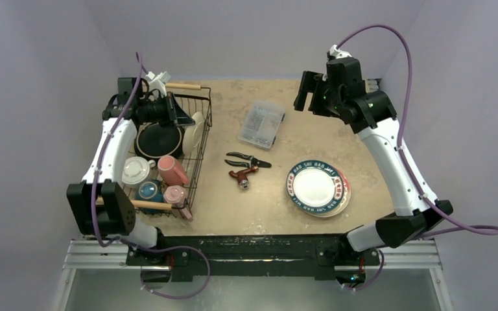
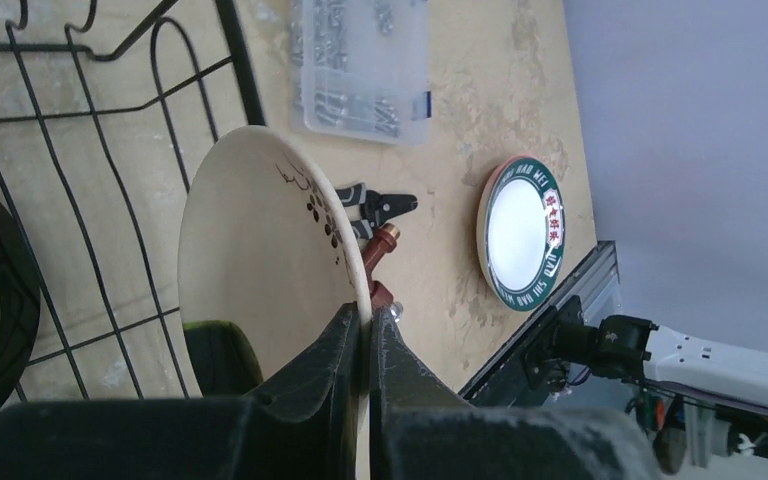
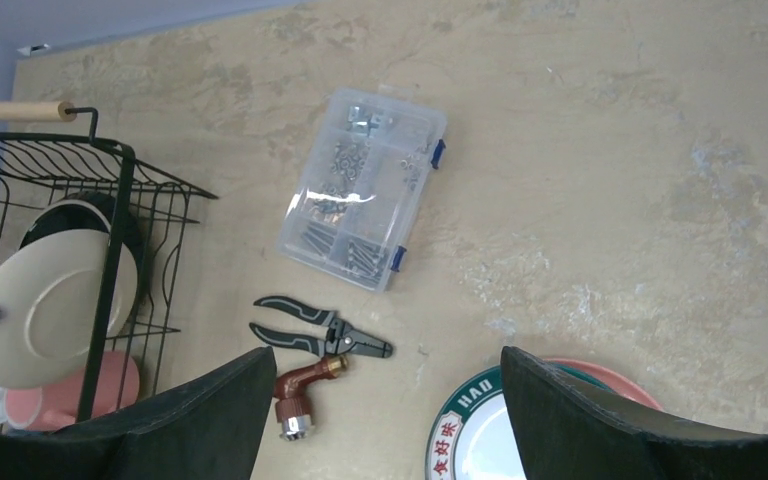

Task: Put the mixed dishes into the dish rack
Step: Insert the plate into the dish rack.

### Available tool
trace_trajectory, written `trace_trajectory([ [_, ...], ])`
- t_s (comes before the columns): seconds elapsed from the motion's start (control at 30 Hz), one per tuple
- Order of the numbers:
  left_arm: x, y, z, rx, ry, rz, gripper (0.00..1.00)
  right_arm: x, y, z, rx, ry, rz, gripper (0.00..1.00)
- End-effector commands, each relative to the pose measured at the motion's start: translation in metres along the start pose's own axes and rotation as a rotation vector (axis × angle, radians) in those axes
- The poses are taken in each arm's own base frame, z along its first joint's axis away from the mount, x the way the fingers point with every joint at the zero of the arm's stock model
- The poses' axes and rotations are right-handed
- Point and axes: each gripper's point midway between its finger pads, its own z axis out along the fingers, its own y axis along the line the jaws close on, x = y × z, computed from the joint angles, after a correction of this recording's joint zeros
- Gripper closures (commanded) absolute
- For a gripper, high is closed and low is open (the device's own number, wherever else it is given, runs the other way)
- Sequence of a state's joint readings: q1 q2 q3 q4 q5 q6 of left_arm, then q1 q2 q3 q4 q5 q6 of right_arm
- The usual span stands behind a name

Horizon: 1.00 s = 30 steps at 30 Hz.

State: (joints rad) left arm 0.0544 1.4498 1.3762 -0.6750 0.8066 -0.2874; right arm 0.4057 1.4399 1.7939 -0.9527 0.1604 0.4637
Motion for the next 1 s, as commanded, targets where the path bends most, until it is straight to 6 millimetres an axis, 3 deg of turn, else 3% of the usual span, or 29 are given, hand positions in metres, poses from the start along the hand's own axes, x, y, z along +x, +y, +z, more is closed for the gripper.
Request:
trace_trajectory([
  [0.0, -0.015, 0.010, 0.010, 0.078, -0.011, -0.005, 1.00, -0.009, 0.010, -0.014, -0.043, -0.012, 0.011, 0.18],
  [0.23, -0.021, 0.036, 0.039, 0.117, -0.005, -0.121, 1.00, -0.004, 0.010, -0.004, -0.027, 0.022, 0.018, 0.18],
  [0.43, -0.017, 0.063, 0.056, 0.049, 0.001, -0.233, 1.00, -0.002, 0.010, 0.003, -0.021, 0.033, 0.024, 0.17],
  [0.6, -0.019, 0.073, 0.068, 0.013, -0.033, -0.269, 1.00, -0.001, 0.014, 0.010, -0.031, 0.039, 0.025, 0.17],
  [0.63, -0.018, 0.075, 0.071, 0.000, -0.031, -0.271, 0.98, -0.001, 0.015, 0.011, -0.034, 0.040, 0.024, 0.17],
  [0.73, -0.010, 0.076, 0.073, -0.051, -0.007, -0.250, 0.68, -0.002, 0.017, 0.014, -0.045, 0.041, 0.022, 0.16],
  [0.8, -0.007, 0.071, 0.069, -0.091, -0.001, -0.195, 0.56, -0.002, 0.018, 0.015, -0.051, 0.041, 0.017, 0.16],
  [0.97, 0.001, 0.062, 0.044, -0.210, 0.012, -0.090, 0.45, 0.000, 0.021, 0.020, -0.070, 0.037, 0.010, 0.16],
])
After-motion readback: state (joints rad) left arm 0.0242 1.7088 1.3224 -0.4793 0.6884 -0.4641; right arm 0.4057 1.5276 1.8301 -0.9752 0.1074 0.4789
